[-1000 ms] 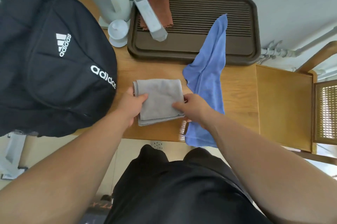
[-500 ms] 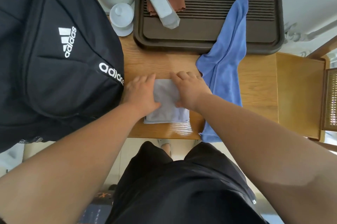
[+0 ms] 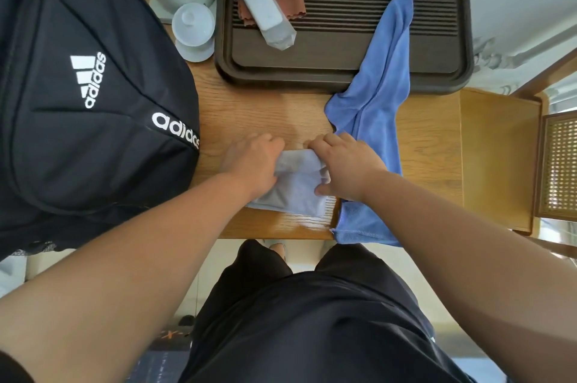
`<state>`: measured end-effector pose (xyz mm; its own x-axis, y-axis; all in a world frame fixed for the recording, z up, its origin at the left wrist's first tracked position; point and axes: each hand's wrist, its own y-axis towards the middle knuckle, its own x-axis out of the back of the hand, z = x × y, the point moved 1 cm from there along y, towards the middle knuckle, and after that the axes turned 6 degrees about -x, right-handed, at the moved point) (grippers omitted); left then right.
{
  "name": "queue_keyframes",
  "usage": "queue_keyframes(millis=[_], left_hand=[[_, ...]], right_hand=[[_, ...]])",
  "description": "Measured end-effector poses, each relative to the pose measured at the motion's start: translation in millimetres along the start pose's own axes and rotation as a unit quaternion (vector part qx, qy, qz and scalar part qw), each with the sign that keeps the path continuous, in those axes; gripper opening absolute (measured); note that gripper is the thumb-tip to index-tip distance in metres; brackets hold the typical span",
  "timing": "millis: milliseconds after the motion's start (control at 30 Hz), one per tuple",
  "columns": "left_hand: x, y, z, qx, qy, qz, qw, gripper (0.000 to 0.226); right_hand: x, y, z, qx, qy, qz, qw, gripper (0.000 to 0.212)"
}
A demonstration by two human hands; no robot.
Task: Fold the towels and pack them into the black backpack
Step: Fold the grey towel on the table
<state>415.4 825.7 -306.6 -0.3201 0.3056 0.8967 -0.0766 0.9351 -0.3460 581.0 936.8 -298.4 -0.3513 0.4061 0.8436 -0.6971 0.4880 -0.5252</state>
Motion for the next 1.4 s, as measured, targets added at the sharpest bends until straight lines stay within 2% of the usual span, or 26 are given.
queue_keyframes(millis=[67, 200, 233, 333, 433, 533, 700, 767, 867, 967, 1067, 1133, 1267, 1400], left_hand=[[2, -1, -2, -0.006, 0.006, -0.002, 1.0, 0.034], [5, -5, 1, -0.014, 0.015, -0.031, 0.999, 0.024], [4, -6, 1, -0.02, 0.014, -0.043, 0.999, 0.029], [0, -16, -5, -0.05, 0.027, -0.04, 0.998, 0.062], [-12, -33, -14, -0.052, 0.049, 0.008, 0.997, 0.088], [-27, -47, -21, -0.052, 0.064, 0.039, 0.996, 0.096], [-48, -60, -25, -0.066, 0.071, 0.067, 0.993, 0.097], [-54, -63, -25, -0.072, 0.081, 0.069, 0.992, 0.098], [-59, -63, -28, -0.071, 0.073, 0.071, 0.992, 0.097], [-64, -66, -34, -0.073, 0.08, 0.078, 0.991, 0.099], [-67, -70, -37, -0.078, 0.124, 0.081, 0.986, 0.101], [-67, -70, -38, -0.077, 0.131, 0.085, 0.985, 0.099], [-66, -73, -37, -0.089, 0.095, 0.076, 0.989, 0.089], [-52, -68, -37, -0.066, -0.011, 0.034, 0.997, 0.075]], right_hand=[[-4, -5, 0, -0.018, 0.003, -0.003, 1.0, 0.075], [-8, -6, 5, -0.058, 0.039, -0.066, 0.995, 0.036], [-8, -5, 5, -0.075, 0.048, -0.086, 0.992, 0.03], [-3, -1, 4, -0.108, 0.036, -0.105, 0.988, 0.026], [-5, -2, 3, -0.127, 0.017, -0.097, 0.987, 0.027], [-12, -8, 6, -0.128, 0.017, -0.077, 0.989, 0.033], [-18, -25, 4, -0.05, 0.054, -0.061, 0.995, 0.034], [-20, -33, -3, -0.025, 0.053, -0.047, 0.997, 0.045], [-19, -34, -9, -0.04, 0.072, -0.041, 0.996, 0.044], [-11, -22, 4, -0.064, 0.088, -0.098, 0.989, 0.04], [-15, -9, 25, -0.029, 0.01, -0.142, 0.989, 0.042], [-29, -5, 28, -0.019, -0.026, -0.12, 0.992, 0.049], [-53, -6, 13, -0.046, 0.001, -0.088, 0.995, 0.059], [-56, -1, 8, -0.035, -0.02, -0.092, 0.995, 0.065]])
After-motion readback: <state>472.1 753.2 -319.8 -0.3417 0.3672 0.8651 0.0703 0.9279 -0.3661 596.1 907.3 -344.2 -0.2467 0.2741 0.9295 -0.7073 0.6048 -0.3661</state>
